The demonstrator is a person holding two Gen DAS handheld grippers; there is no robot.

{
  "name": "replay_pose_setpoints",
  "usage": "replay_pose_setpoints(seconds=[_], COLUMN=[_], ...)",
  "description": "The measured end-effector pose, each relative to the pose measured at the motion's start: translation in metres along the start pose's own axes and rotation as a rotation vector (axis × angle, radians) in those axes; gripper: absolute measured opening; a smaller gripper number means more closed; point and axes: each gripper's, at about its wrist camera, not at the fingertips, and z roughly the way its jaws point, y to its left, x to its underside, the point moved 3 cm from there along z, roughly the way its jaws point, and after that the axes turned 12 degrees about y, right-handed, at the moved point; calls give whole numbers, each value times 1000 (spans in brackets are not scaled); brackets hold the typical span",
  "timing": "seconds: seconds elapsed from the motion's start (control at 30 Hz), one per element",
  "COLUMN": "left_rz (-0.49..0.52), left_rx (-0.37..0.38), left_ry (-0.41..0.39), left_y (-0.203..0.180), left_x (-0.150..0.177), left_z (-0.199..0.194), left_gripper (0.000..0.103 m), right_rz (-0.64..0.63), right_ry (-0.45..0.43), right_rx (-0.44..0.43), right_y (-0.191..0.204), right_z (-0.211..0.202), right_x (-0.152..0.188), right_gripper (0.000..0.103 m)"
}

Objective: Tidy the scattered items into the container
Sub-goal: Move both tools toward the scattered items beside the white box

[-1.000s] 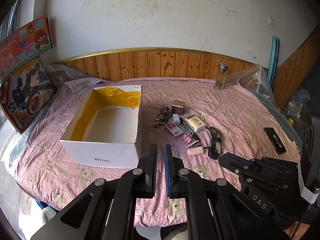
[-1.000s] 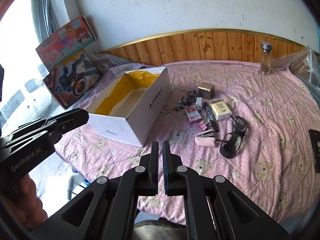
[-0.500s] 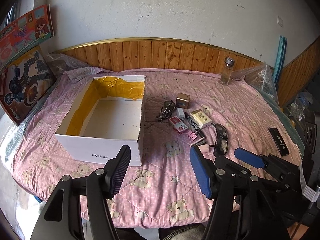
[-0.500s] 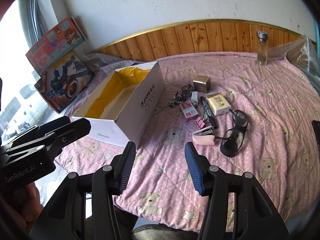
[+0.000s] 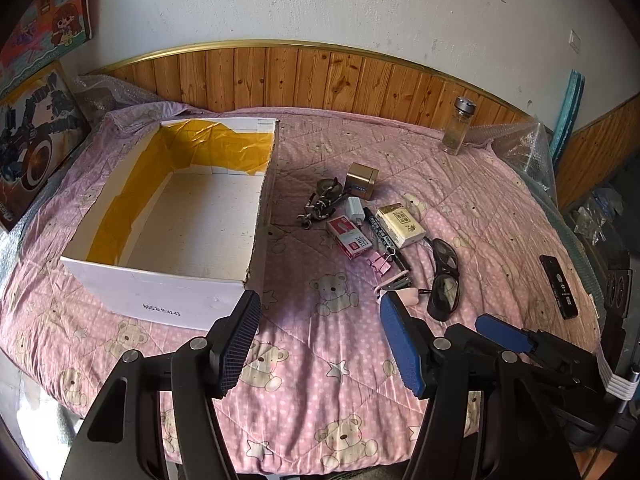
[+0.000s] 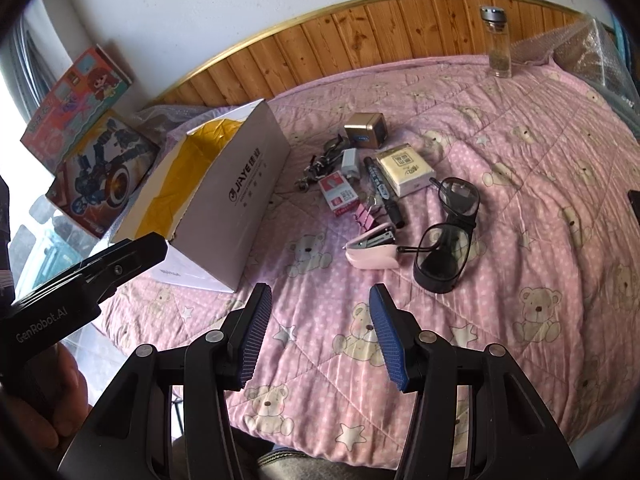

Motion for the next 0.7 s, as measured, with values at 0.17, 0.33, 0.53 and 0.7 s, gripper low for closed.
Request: replay_pose_setpoints(seconds=[0.17, 0.33, 0.53, 0.7], left_rz=[7, 12, 5, 19], left_rx=[1, 9, 55, 92], left_ry=[38, 79, 138, 170], left_y=[-6, -11, -20, -34], left_x=[-7, -13, -22, -35], left_z=[22, 44, 76, 101], left_gripper=[63, 64, 68, 68], right_rz=[61, 122, 181, 243], right_ry=[14, 35, 63, 86], right_rx=[-7, -1, 31, 47], right_y=[-24, -52, -81, -108], right_z=[6, 17, 38, 56], right_x=[-6, -14, -28, -40], right_gripper=[55, 55, 55, 55])
